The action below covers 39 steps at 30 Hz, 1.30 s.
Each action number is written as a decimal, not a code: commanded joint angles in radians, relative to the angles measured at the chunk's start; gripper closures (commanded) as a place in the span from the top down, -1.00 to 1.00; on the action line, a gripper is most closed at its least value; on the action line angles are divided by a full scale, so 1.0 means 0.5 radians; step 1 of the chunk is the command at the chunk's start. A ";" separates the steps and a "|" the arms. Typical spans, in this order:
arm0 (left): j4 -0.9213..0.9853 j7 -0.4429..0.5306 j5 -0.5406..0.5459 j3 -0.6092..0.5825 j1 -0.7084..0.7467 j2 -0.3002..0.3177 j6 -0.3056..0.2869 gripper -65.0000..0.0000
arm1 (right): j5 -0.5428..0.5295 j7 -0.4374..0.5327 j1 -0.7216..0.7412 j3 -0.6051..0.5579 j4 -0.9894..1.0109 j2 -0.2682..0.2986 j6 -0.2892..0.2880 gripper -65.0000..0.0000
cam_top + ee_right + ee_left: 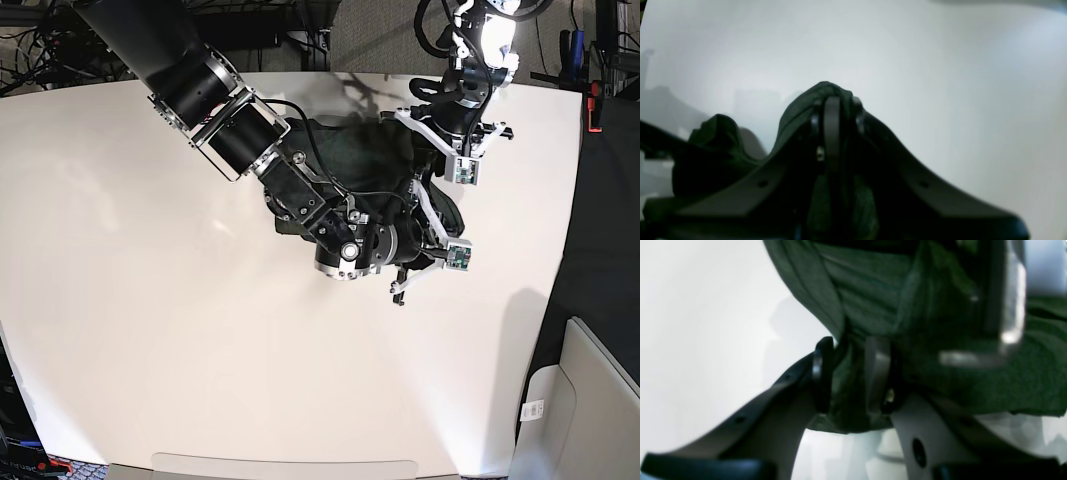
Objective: Fold the T-shirt properly
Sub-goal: 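Fold the grasped edge with the right gripper over the bundle, then grasp the bundle's sides with both grippers and flatten it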
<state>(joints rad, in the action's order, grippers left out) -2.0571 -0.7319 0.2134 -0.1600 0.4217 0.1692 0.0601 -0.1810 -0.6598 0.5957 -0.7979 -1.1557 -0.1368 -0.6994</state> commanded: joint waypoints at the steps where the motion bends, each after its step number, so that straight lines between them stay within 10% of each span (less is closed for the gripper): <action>1: -0.033 0.041 -0.002 -0.001 0.002 0.007 0.007 -0.48 | -0.026 0.078 0.059 0.011 -0.010 -0.041 0.003 -0.87; 7: -0.033 0.041 -0.002 0.002 0.030 0.007 0.007 -0.48 | -0.026 0.179 0.056 0.011 0.045 -0.041 0.003 -0.84; 15: -0.048 0.066 -0.011 0.018 0.042 0.019 0.013 -0.48 | -0.032 0.183 -0.008 0.192 -0.078 -0.041 0.250 -0.23; 23: -0.067 0.072 -0.005 0.015 0.079 0.013 0.007 -0.48 | -0.032 0.161 -0.070 0.517 -0.262 0.109 0.222 -0.23; 26: -0.070 0.097 0.001 0.006 0.079 0.007 0.004 -0.48 | -0.032 -0.038 -0.100 0.526 -0.329 0.223 0.004 -0.23; 39: -0.042 0.106 -0.002 -0.332 0.079 0.176 0.001 -0.94 | -0.026 -0.459 -0.159 0.526 -0.391 0.444 0.003 -0.44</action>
<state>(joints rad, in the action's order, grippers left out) -2.0670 -0.6971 0.2161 -0.3237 0.4603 0.2508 0.0601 -0.1825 -0.9081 0.4900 -0.5381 -1.3315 0.0937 -0.6991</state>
